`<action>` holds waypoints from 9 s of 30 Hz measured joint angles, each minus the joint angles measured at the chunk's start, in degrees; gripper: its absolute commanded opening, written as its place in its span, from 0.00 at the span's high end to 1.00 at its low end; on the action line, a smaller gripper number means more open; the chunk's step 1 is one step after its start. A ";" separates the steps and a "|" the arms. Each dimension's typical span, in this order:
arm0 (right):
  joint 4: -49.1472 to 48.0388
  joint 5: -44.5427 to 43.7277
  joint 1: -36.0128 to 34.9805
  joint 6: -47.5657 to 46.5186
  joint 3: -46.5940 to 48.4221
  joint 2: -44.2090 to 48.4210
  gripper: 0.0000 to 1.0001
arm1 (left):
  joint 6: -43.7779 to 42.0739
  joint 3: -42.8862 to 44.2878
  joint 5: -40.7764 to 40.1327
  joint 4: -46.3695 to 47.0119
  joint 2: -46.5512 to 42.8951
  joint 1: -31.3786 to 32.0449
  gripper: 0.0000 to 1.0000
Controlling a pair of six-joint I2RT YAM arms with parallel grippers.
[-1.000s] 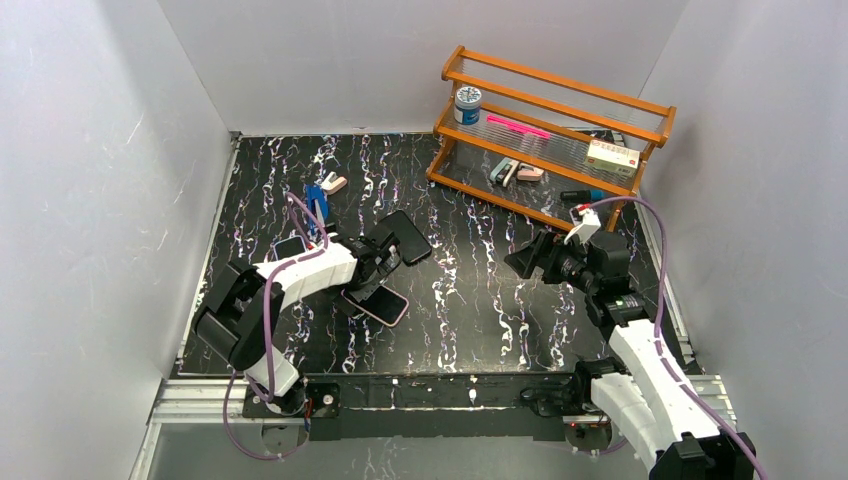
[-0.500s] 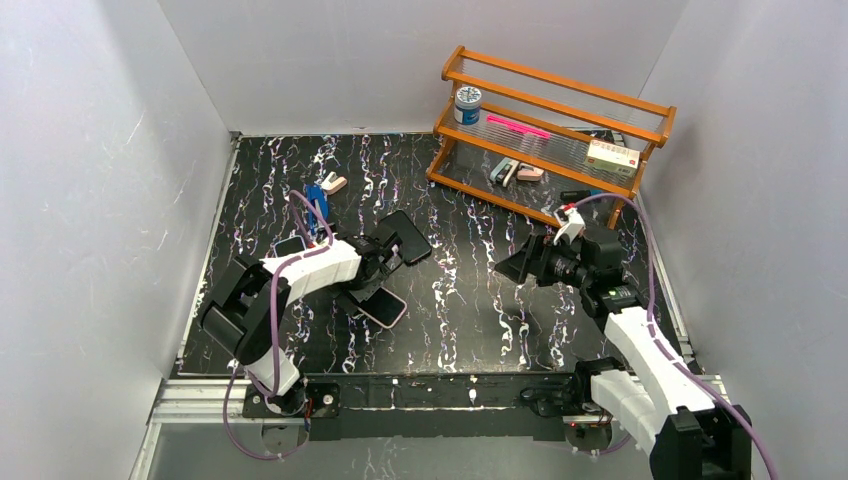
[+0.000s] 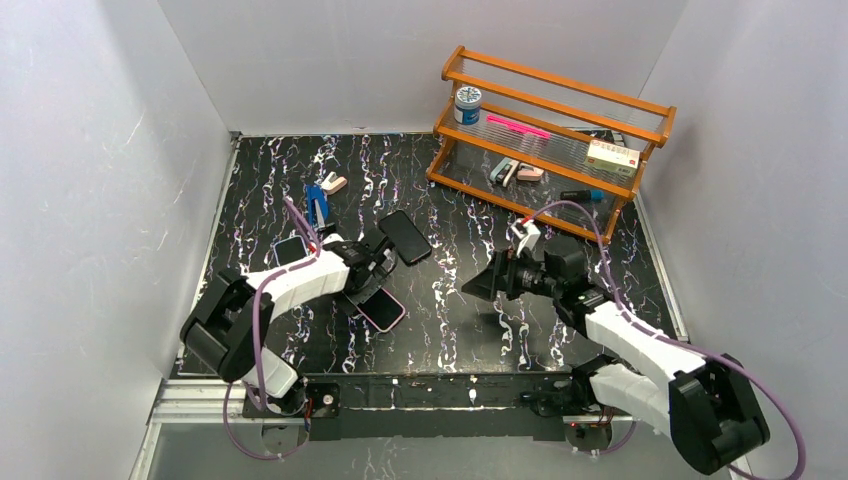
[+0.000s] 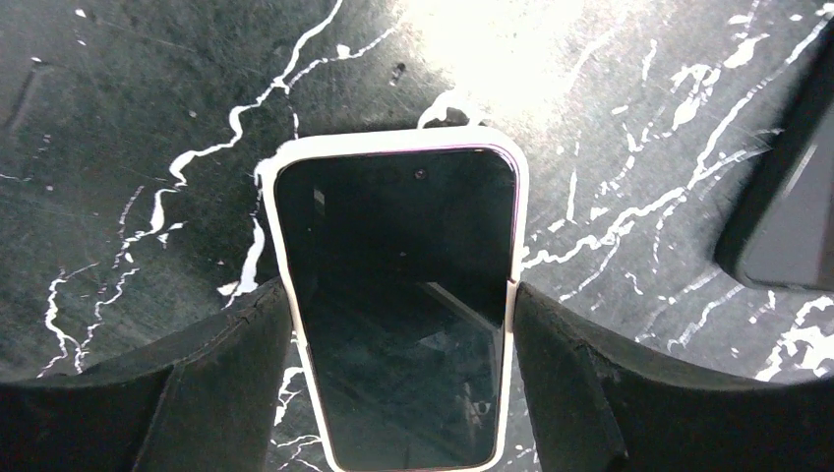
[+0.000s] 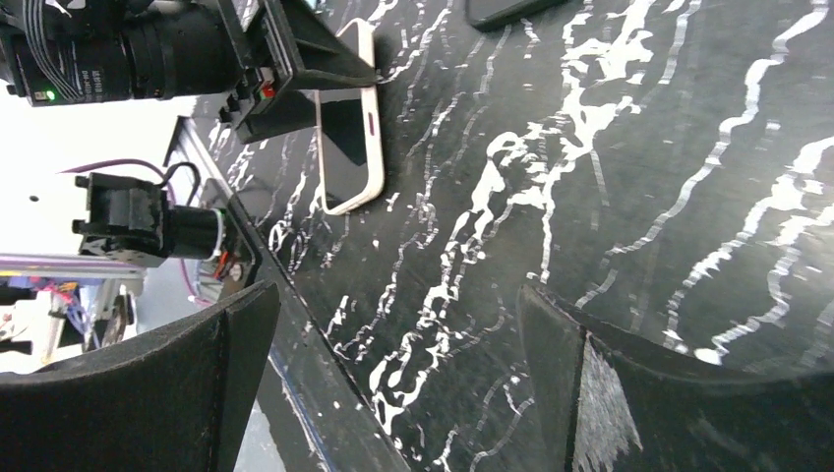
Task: Take the phone out of the phone case
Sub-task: Pick up the phone at the center of the board, then remove the phone case from the phone.
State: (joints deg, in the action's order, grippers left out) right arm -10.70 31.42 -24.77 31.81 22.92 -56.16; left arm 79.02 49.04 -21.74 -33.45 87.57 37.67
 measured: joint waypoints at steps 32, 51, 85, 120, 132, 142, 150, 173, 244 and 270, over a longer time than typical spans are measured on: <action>-43.41 1.81 -21.75 6.01 7.76 -43.19 0.80 | -6.05 -12.15 13.35 22.01 -17.90 0.02 0.71; -48.74 7.17 -13.14 15.41 4.79 -33.11 0.99 | -27.65 -16.33 12.35 34.29 -40.09 -0.26 0.02; -60.83 22.38 -7.34 33.90 5.60 -22.01 0.58 | -19.87 -22.12 40.68 76.63 -34.64 -2.84 1.00; -62.97 5.79 -15.17 30.51 2.38 -17.57 0.53 | -3.58 -27.02 20.96 85.37 -34.64 -2.86 1.00; -63.80 4.68 -15.80 30.32 3.41 -19.91 0.74 | -3.17 -27.63 20.74 87.21 -34.34 -2.84 1.00; -63.47 5.62 -15.78 24.55 3.72 -21.20 0.99 | -0.55 -28.00 20.65 87.47 -33.31 -3.13 1.00; -52.00 4.68 -16.15 9.49 6.25 -19.58 0.99 | 1.20 -28.20 22.38 86.12 -33.14 -3.39 1.00; -49.79 8.24 -15.47 4.17 5.40 -16.63 0.38 | -0.52 -27.54 29.77 80.52 -34.53 -8.22 1.00; -20.28 13.27 -7.54 -20.81 14.10 -12.02 0.30 | -19.21 -9.66 69.46 70.58 -27.23 -22.93 1.00; -8.39 27.19 -13.27 -32.98 28.33 -19.91 0.50 | -45.44 2.43 81.18 41.79 -27.30 -22.93 1.00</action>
State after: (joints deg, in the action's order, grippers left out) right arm -19.09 58.61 -38.04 -1.17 51.24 -76.07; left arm 33.58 51.46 59.44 8.34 60.27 14.74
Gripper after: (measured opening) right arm 0.550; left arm 0.132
